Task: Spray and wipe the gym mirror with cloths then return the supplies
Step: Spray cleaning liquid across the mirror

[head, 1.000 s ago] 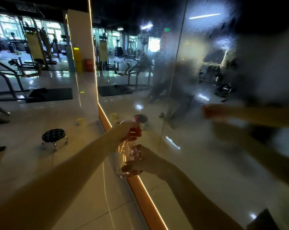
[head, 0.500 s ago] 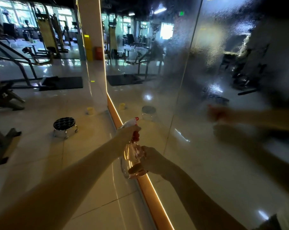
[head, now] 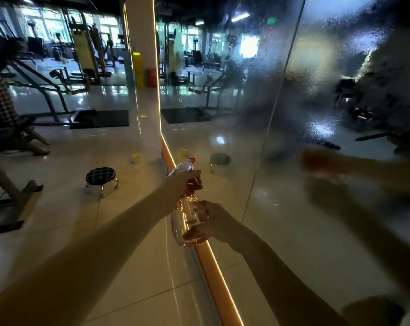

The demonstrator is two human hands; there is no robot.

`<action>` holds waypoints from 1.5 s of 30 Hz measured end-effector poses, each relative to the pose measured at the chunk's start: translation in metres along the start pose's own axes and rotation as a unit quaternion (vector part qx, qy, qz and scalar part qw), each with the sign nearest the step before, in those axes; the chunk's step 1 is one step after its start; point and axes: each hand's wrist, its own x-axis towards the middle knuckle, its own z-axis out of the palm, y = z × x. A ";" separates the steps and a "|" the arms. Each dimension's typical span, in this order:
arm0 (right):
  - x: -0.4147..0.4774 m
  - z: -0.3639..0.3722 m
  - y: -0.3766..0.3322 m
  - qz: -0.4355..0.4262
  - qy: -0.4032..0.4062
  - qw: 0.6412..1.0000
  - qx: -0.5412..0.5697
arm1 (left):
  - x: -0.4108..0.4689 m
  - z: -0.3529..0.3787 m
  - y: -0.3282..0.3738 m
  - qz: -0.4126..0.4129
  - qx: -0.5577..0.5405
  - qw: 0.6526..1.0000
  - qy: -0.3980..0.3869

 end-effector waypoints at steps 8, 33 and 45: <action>0.026 -0.019 -0.032 -0.005 0.036 0.999 0.033 | 0.027 -0.010 0.034 0.061 -0.018 0.998 0.003; 0.135 -0.076 -0.177 -0.133 0.231 0.957 0.118 | 0.165 -0.064 0.201 0.218 -0.039 0.966 -0.136; 0.185 -0.078 -0.233 -0.217 0.310 0.901 0.210 | 0.188 -0.091 0.264 0.263 -0.060 0.959 -0.086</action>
